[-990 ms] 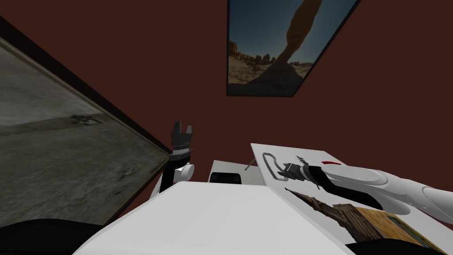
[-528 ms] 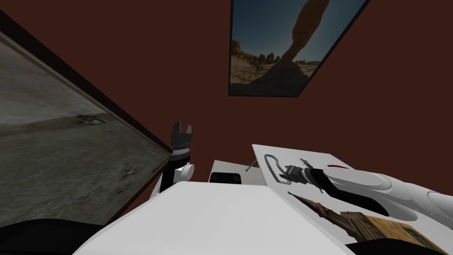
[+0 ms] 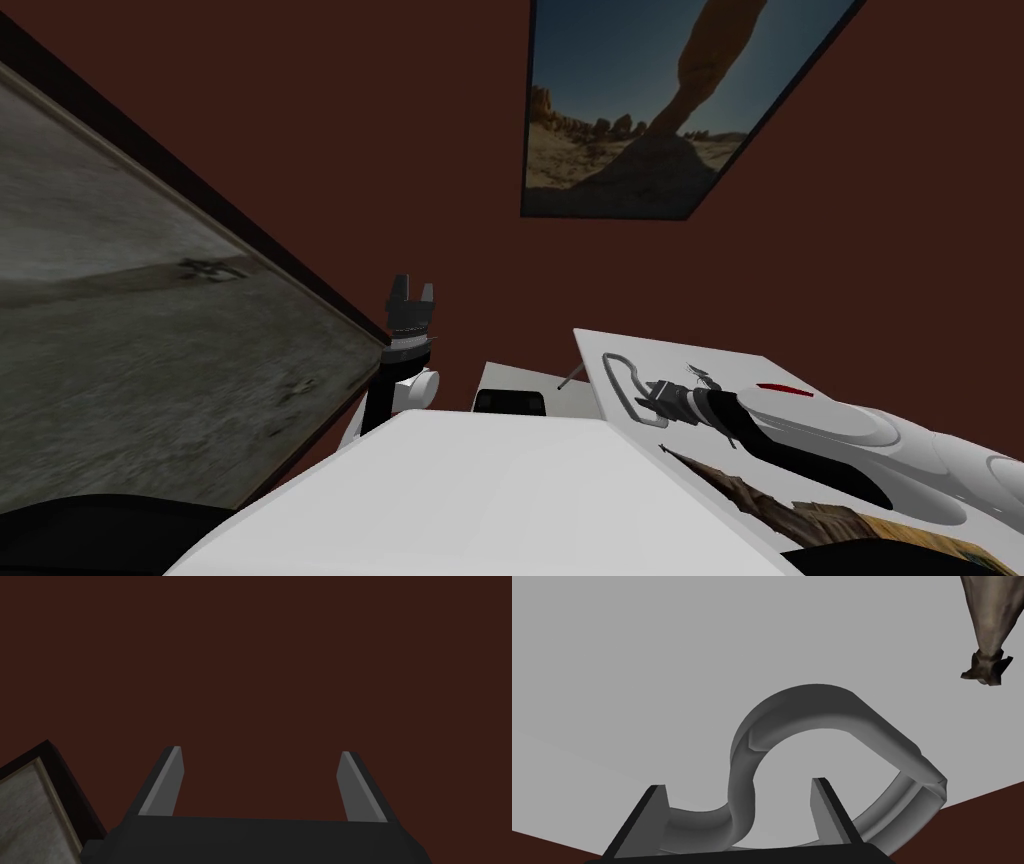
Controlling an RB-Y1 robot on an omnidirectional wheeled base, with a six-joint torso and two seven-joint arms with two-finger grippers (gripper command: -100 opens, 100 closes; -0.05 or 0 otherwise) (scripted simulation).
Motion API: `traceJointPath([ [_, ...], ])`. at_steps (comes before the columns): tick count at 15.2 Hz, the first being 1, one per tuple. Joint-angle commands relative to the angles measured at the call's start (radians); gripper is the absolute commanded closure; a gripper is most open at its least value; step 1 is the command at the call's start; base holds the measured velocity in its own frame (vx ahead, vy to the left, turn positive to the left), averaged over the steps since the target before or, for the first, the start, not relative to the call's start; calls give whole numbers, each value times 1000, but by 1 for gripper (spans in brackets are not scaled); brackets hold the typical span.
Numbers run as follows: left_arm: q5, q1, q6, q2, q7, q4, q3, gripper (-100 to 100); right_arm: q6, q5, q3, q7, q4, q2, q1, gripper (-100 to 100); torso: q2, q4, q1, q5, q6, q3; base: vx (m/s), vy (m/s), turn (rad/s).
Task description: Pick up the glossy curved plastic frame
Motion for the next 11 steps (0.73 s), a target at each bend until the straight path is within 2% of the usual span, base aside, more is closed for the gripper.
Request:
traceJointPath([
  [1,0,0,0,0,0,0,0,0,0,0,0,0,0,0,0,100,0,0,0,0,0,0,0,0,0],
  [4,0,0,0,0,0,0,0,0,0,-1,0,-1,0,0,0,100,1,0,0,0,-1,0,0,0,0],
  [5,0,0,0,0,0,0,0,0,-8,-1,-10,-20,-12,-34,-7,100,1,0,0,0,-1,0,-20,-8,-109],
  [8,0,0,0,0,0,0,0,0,-15,-10,-22,-39,-27,-74,-13,100,3,1,0,1,0,2,-37,-9,-123],
  [11,0,0,0,0,0,0,0,0,-17,-12,-25,-44,-31,-85,-15,100,4,1,0,1,-1,2,-32,-8,-37],
])
